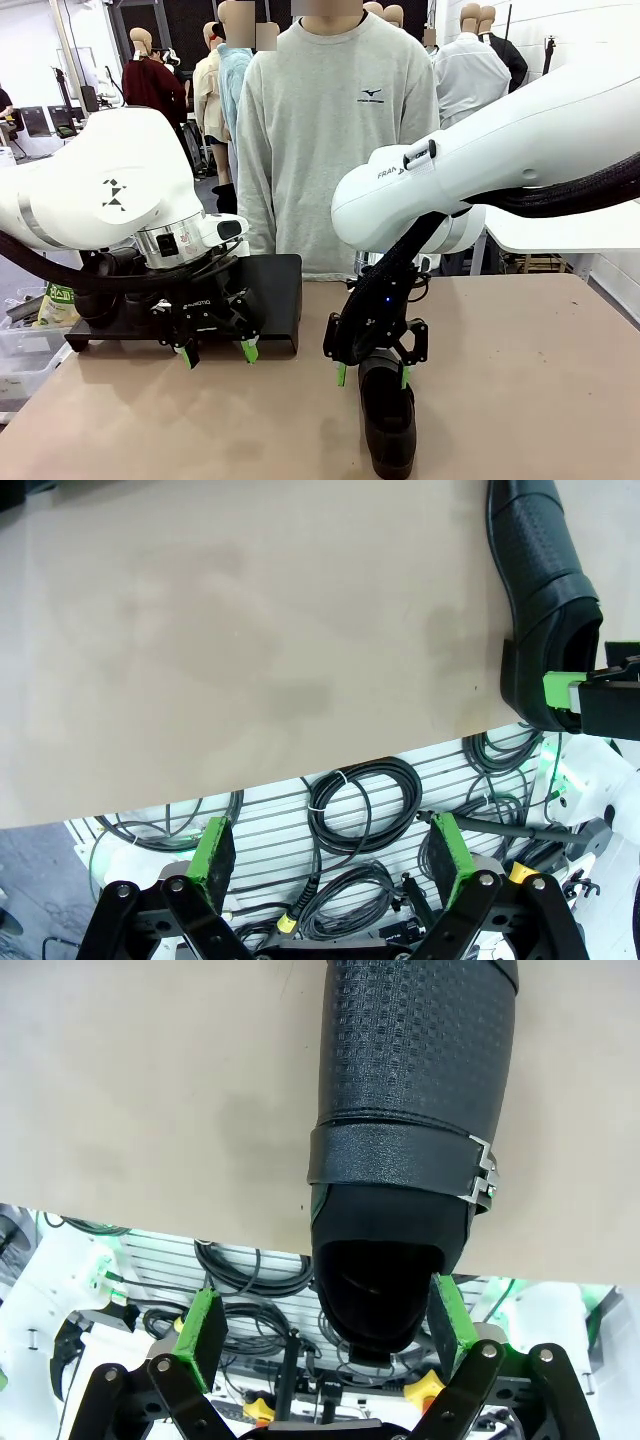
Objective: Organize the shoes by placing them on the stand.
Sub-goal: Place the Shoe from the middle of the table onto the Shoes Stand.
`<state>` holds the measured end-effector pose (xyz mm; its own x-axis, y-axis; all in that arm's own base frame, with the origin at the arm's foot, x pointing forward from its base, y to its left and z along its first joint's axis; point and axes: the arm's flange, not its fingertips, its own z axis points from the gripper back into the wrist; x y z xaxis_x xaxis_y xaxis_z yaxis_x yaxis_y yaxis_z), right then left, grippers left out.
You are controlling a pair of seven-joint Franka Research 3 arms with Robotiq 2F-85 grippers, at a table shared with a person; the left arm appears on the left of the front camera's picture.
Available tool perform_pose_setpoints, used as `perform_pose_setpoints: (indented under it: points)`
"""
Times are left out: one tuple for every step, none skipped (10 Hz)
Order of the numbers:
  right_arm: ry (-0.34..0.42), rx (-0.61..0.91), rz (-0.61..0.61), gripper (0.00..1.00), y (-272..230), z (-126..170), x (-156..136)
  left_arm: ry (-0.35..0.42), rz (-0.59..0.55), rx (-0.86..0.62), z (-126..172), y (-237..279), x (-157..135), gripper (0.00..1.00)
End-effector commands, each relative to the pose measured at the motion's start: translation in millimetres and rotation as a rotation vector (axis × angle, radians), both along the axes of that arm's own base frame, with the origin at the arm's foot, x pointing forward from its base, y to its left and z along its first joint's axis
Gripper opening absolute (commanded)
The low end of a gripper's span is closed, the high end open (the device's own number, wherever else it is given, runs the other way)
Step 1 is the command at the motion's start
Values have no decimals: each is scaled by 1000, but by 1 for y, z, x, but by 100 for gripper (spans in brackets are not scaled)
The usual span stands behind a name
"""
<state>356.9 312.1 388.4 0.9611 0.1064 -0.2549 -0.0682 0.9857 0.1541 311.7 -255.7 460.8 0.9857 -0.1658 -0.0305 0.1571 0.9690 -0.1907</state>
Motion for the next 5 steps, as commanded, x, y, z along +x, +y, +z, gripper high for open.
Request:
perform_pose_setpoints:
  points:
    - [-2,-13,-8,100,0,0,0,12,-3,-13,0,2,-1,100]
    - [-2,-13,-8,100,0,0,0,12,-3,-13,0,2,-1,100]
    - [-2,-13,-8,100,0,0,0,12,-3,-13,0,2,-1,100]
    - [-2,-13,-8,100,0,0,0,12,-3,-13,0,2,-1,100]
    - [0,0,0,100,0,0,0,12,-3,-13,0,2,-1,100]
